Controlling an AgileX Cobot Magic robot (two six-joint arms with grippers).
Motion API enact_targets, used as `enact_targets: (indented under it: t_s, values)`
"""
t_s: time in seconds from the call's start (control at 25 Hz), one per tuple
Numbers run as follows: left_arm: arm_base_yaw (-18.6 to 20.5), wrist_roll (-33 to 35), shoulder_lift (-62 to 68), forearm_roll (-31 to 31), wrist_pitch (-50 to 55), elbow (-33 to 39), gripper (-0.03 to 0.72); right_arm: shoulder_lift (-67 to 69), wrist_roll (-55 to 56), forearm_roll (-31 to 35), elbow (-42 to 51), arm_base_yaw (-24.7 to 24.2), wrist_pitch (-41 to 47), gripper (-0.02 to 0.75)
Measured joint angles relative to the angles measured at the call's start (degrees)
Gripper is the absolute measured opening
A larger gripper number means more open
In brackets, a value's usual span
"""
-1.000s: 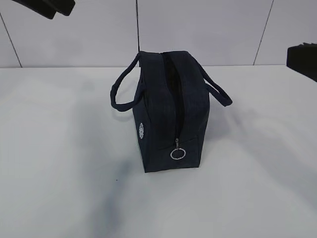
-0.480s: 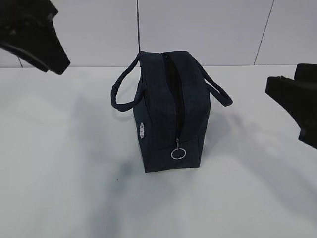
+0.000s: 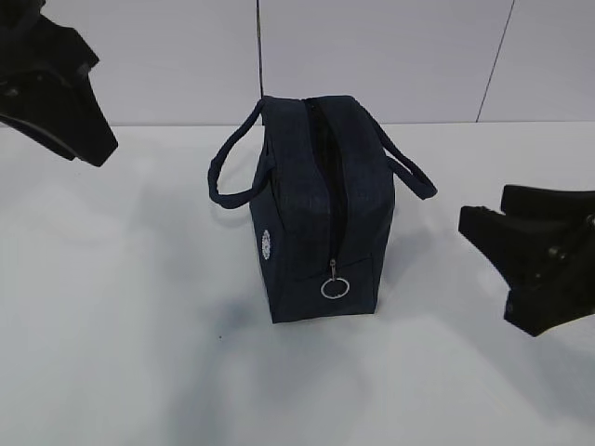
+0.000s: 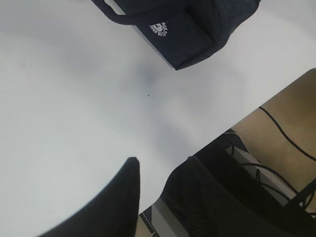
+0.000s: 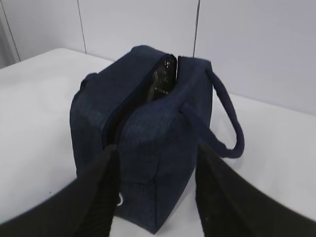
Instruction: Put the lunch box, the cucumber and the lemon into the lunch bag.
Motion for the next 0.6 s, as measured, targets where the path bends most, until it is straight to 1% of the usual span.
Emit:
enact_targets:
  t_s: [0.16, 0.4, 0.6]
  values:
    - [0.0, 0.0, 0.0, 0.3, -0.1, 0.0, 0.219, 8.4, 2.1, 0.5, 0.0, 0.0, -2.7, 0.378]
    - [0.0, 0.0, 0.0, 0.6, -0.1, 0.0, 0.219, 21.0, 2.8, -1.6, 0.0, 0.0, -18.6, 0.378]
    - [0.0, 0.0, 0.0, 1.3, -0.1, 0.0, 0.219, 30.6, 2.8, -4.6, 0.0, 0.0, -29.3, 0.378]
